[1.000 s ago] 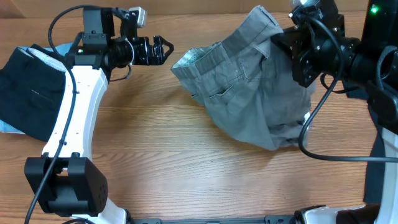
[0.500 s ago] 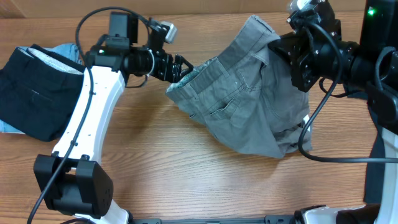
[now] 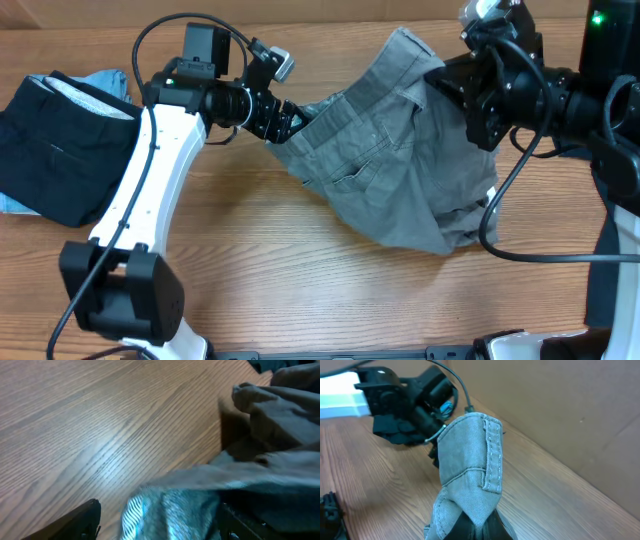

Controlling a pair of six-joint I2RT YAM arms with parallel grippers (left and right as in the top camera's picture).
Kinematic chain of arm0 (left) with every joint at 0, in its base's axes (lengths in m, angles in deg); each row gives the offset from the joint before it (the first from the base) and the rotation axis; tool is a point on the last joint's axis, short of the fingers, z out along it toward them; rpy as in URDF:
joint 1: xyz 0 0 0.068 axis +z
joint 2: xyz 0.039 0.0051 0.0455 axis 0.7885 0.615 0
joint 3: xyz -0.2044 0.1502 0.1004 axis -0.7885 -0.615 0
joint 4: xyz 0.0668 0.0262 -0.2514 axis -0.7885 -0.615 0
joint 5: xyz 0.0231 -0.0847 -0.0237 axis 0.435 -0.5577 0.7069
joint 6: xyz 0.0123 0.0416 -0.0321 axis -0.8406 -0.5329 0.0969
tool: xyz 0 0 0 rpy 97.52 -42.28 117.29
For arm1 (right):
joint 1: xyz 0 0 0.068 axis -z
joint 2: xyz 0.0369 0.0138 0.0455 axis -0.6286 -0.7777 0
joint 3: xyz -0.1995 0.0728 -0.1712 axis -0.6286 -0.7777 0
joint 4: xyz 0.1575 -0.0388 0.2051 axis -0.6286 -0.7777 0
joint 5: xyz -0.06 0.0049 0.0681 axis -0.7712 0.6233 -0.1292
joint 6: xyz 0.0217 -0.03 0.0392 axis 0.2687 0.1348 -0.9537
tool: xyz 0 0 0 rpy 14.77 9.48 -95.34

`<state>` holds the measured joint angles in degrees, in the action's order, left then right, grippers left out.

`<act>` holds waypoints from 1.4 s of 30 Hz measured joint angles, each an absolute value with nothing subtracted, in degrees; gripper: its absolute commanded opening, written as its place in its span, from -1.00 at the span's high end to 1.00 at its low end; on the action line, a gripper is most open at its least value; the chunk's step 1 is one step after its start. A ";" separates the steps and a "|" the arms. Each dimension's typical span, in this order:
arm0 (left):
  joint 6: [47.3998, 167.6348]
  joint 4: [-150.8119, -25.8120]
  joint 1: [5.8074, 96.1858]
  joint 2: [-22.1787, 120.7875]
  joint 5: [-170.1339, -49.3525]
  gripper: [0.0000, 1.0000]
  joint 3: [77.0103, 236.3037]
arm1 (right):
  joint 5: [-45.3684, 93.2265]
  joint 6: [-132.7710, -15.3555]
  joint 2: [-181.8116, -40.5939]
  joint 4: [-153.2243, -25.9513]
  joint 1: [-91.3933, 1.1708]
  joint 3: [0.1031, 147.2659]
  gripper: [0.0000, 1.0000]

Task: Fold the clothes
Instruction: 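Reach the left gripper to the trousers' other waistband edge, then grasp the waistband edge with the left gripper and lift the trousers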

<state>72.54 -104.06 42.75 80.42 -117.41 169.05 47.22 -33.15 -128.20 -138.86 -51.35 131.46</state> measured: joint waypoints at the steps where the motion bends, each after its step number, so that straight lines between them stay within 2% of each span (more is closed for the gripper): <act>1: 72.54 -103.80 42.75 81.51 -117.41 -0.54 169.07 | 47.46 -33.15 -128.20 -138.89 -51.35 131.46 0.92; 3: 72.54 -103.78 42.75 84.02 -117.39 -0.39 169.07 | 47.68 -33.13 -128.20 -138.86 -51.35 131.46 0.92; 4: 72.54 -103.78 42.75 84.99 -117.37 -0.20 169.07 | 47.85 -33.10 -128.17 -138.84 -51.35 131.46 0.92; 8: 72.10 -103.60 42.75 87.32 -117.44 0.78 169.07 | 48.09 -33.10 -128.11 -138.86 -51.35 131.46 0.92; 9: 72.27 -103.58 42.75 87.32 -117.48 0.92 169.07 | 48.11 -33.13 -128.07 -138.84 -51.35 131.46 0.92; 14: 74.44 -104.48 42.75 87.32 -117.46 0.92 171.41 | 47.44 -32.82 -127.78 -138.89 -51.35 131.46 0.92; 20: 77.34 -110.40 42.75 87.30 -117.46 0.92 184.04 | 43.55 -31.84 -127.69 -139.80 -51.35 131.46 0.92; 21: 77.56 -110.90 42.75 87.30 -117.46 0.92 185.75 | 43.39 -31.77 -127.69 -140.20 -51.35 131.46 0.85; 22: 77.85 -111.75 42.75 87.30 -117.46 0.92 187.48 | 43.26 -31.62 -127.80 -140.44 -51.35 131.46 0.63; 23: 78.33 -112.67 42.75 87.30 -117.46 0.92 189.68 | 42.76 -31.64 -128.04 -140.68 -51.35 131.49 0.14; 24: 78.76 -113.09 42.75 87.30 -117.39 0.92 192.04 | 42.23 -31.53 -128.37 -140.88 -51.35 131.49 -0.20; 27: 80.08 -113.41 42.75 87.30 -116.34 0.92 196.85 | 40.77 -31.29 -129.64 -141.53 -51.35 131.49 -0.56; 28: 80.73 -113.50 42.75 87.30 -115.71 0.92 199.02 | 40.20 -31.33 -130.45 -141.86 -51.35 131.49 -0.61; 32: 83.70 -113.17 42.75 87.30 -114.27 0.92 204.72 | 39.35 -31.79 -131.39 -142.34 -51.35 131.49 -0.63; 35: 85.87 -111.82 42.75 87.30 -113.37 0.92 206.93 | 39.22 -34.57 -131.39 -142.36 -51.35 131.49 -0.54; 38: 87.97 -109.17 42.68 87.30 -112.39 0.92 207.28 | 39.22 -39.75 -131.45 -143.13 -51.35 131.49 -0.33; 42: 92.01 -102.77 41.15 87.30 -109.46 0.92 207.28 | 39.79 -49.63 -133.38 -146.56 -51.42 131.55 -0.30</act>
<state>92.01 -102.77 41.15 87.30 -109.46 207.28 39.79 -49.63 -133.38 -146.56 -51.42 131.55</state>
